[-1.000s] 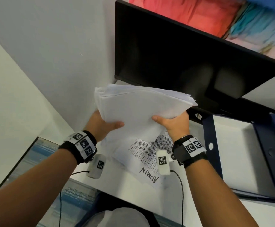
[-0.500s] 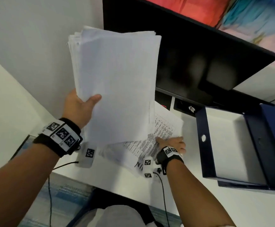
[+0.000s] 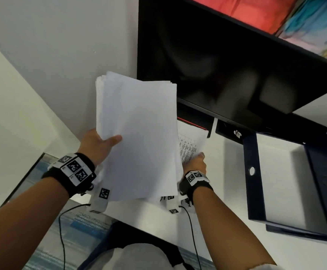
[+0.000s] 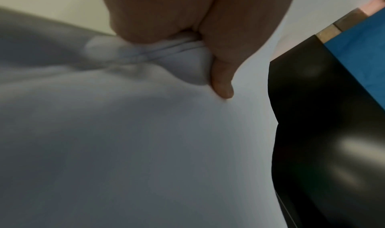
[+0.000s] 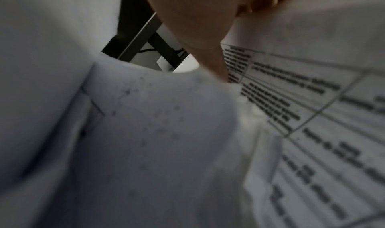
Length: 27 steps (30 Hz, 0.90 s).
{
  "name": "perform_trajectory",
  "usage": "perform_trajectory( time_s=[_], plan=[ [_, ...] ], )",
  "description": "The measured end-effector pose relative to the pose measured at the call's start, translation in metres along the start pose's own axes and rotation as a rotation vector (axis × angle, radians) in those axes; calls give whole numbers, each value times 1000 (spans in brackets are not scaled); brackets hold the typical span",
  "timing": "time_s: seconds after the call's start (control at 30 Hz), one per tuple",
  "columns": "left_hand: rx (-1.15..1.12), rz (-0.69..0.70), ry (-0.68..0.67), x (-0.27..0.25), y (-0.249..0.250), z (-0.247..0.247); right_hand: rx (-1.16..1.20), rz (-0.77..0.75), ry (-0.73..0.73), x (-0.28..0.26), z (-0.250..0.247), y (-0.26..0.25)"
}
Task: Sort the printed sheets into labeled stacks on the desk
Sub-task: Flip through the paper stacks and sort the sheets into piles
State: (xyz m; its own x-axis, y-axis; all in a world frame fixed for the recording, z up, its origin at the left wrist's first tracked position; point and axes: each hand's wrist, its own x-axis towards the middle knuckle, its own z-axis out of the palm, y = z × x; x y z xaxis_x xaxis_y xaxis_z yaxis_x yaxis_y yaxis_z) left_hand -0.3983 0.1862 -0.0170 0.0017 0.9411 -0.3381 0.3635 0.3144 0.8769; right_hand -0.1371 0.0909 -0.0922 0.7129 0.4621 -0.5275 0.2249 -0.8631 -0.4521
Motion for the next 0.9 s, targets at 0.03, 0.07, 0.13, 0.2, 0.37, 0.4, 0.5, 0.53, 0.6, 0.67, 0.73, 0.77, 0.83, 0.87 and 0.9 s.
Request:
perform_trajectory(
  time_s=[0.03, 0.07, 0.13, 0.2, 0.37, 0.4, 0.5, 0.53, 0.6, 0.67, 0.73, 0.77, 0.83, 0.87, 0.9],
  plan=[
    [1, 3, -7, 1, -1, -2, 16, 19, 0, -2, 0, 0],
    [7, -2, -15, 0, -1, -4, 23, 19, 15, -4, -2, 0],
    [-9, -18, -25, 2, -4, -7, 2, -22, 86, -6, -10, 5],
    [-20, -58, -55, 5, -12, -8, -33, -86, 149, -8, -25, 11],
    [57, -175, -128, 14, -39, 7, -87, -237, 218, -22, -67, 7],
    [89, -184, -127, 15, -43, 11, -89, -264, 232, -28, -75, 2],
    [246, -188, -144, 19, -52, 18, -60, -315, 277, -47, -100, -14],
    [301, -176, -155, 19, -52, 20, -62, -335, 301, -54, -110, -19],
    [382, -159, -166, 19, -51, 24, -62, -384, 346, -70, -130, -30],
    [446, -150, -178, 18, -52, 28, -25, -448, 362, -83, -148, -40],
    [484, -148, -193, 17, -52, 30, 73, -541, 339, -93, -163, -48],
    [488, -153, -196, 17, -52, 32, 143, -592, 331, -99, -171, -52],
    [476, -150, -195, 16, -54, 34, 297, -674, 297, -112, -180, -61],
    [465, -142, -196, 14, -54, 35, 377, -696, 262, -115, -180, -63],
    [457, -145, -199, 13, -54, 37, 456, -699, 215, -113, -177, -63]
  ],
)
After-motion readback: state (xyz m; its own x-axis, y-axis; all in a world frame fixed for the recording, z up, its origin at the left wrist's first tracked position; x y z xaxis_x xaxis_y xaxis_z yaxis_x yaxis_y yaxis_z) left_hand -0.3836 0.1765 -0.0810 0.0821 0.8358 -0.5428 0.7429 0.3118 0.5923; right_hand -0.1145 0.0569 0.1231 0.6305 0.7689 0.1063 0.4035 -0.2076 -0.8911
